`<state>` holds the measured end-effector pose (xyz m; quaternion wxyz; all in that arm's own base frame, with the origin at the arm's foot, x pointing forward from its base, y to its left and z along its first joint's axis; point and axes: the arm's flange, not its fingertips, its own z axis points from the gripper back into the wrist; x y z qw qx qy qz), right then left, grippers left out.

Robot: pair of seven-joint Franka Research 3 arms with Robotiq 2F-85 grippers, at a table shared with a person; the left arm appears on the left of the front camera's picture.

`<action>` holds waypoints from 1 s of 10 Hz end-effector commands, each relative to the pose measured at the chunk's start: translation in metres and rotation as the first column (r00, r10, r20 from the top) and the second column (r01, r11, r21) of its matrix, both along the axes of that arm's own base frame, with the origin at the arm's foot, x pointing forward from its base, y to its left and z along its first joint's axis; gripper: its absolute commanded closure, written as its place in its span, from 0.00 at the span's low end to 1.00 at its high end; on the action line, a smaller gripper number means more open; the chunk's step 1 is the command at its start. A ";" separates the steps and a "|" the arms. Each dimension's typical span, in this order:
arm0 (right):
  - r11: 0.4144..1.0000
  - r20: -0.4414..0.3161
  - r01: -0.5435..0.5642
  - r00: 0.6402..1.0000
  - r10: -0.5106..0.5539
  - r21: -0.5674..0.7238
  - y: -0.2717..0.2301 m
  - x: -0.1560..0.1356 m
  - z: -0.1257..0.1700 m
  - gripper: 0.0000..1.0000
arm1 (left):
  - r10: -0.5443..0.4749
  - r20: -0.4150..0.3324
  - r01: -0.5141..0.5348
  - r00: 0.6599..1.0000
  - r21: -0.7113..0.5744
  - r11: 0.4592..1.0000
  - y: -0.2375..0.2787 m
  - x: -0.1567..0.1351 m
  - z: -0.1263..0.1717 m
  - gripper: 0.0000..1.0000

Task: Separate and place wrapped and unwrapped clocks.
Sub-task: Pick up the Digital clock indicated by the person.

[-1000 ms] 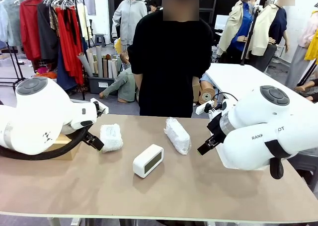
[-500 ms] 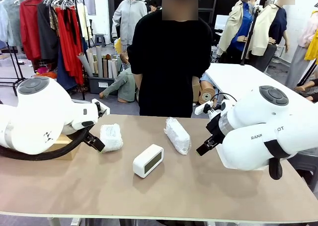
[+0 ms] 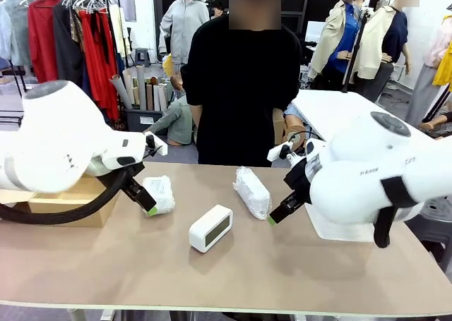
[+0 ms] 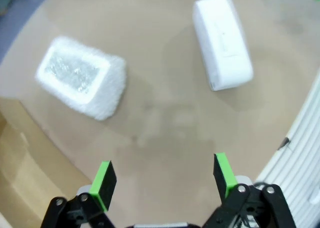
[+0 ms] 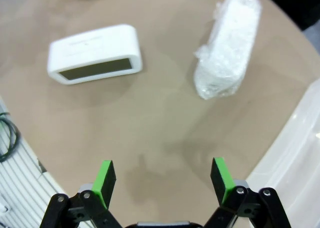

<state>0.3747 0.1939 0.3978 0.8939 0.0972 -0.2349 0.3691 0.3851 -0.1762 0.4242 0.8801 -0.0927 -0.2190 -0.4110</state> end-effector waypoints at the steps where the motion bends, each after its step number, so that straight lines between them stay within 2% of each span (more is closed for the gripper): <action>1: 0.990 -0.039 -0.113 0.992 0.117 0.082 -0.021 0.015 0.023 0.00 | -0.161 0.009 0.161 0.987 -0.073 0.984 0.029 0.012 0.014 0.00; 2: 0.980 -0.030 -0.177 0.983 0.181 0.093 -0.024 0.019 0.030 0.00 | -0.221 0.066 0.226 0.973 -0.076 0.971 0.035 0.011 0.021 0.00; 3: 0.966 -0.017 -0.228 0.973 0.232 0.125 -0.029 0.023 0.036 0.00 | -0.320 0.144 0.332 0.936 -0.071 0.940 0.042 0.013 0.026 0.00; 4: 0.946 0.017 -0.293 0.956 0.294 0.137 -0.035 0.025 0.041 0.00 | -0.355 0.194 0.374 0.914 -0.067 0.925 0.047 0.015 0.028 0.00; 5: 0.920 0.041 -0.364 0.931 0.362 0.148 -0.040 0.035 0.045 0.00 | -0.426 0.243 0.446 0.871 -0.032 0.894 0.051 0.019 0.030 0.00; 6: 0.905 0.059 -0.399 0.917 0.394 0.149 -0.045 0.043 0.047 0.00 | -0.458 0.295 0.460 0.839 0.064 0.885 0.055 0.024 0.028 0.00; 7: 0.878 0.099 -0.457 0.889 0.446 0.145 -0.051 0.051 0.050 0.00 | -0.483 0.336 0.478 0.809 0.104 0.872 0.056 0.032 0.026 0.00; 8: 0.859 0.130 -0.495 0.868 0.480 0.135 -0.055 0.056 0.049 0.00 | -0.497 0.340 0.492 0.798 0.107 0.864 0.058 0.037 0.025 0.00; 9: 0.868 0.145 -0.480 0.875 0.462 0.125 -0.056 0.061 0.048 0.00 | -0.462 0.342 0.465 0.818 0.078 0.882 0.057 0.041 0.026 0.00; 10: 0.904 0.187 -0.415 0.901 0.391 0.109 -0.051 0.057 0.047 0.00 | -0.323 0.329 0.323 0.887 0.057 0.945 0.053 0.042 0.031 0.00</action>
